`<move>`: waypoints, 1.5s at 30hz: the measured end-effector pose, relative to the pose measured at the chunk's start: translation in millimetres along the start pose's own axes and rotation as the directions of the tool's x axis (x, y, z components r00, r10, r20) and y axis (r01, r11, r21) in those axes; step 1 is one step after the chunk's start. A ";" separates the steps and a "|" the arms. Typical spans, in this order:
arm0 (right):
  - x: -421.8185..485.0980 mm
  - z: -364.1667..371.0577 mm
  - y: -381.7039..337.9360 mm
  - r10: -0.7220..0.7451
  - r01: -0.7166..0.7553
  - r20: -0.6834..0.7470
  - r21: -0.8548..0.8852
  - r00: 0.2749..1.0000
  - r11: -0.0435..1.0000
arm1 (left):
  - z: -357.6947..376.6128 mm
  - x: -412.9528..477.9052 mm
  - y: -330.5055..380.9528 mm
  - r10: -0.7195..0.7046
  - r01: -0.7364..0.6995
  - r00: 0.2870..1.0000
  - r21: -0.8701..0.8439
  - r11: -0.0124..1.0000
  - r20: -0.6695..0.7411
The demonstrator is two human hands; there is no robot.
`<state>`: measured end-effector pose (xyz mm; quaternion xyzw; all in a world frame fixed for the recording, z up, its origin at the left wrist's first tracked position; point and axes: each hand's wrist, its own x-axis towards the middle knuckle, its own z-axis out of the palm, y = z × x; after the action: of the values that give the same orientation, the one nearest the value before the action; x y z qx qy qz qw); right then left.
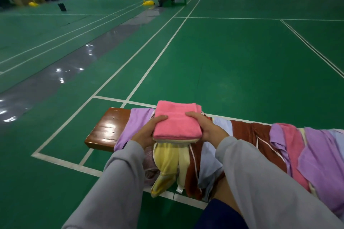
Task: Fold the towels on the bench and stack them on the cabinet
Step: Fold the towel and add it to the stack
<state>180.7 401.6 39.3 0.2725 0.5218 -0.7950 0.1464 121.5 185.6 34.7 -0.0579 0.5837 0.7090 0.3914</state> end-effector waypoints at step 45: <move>34.0 210.8 42.1 -0.109 -0.047 0.457 0.316 0.883 0.948 | -139.9 -105.0 70.6 0.341 -0.352 0.936 -0.213 0.912 -0.085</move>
<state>115.8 194.3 52.4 0.0836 0.3404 -0.9128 0.2094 97.3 11.4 103.0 -0.0136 0.5096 0.8270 0.2371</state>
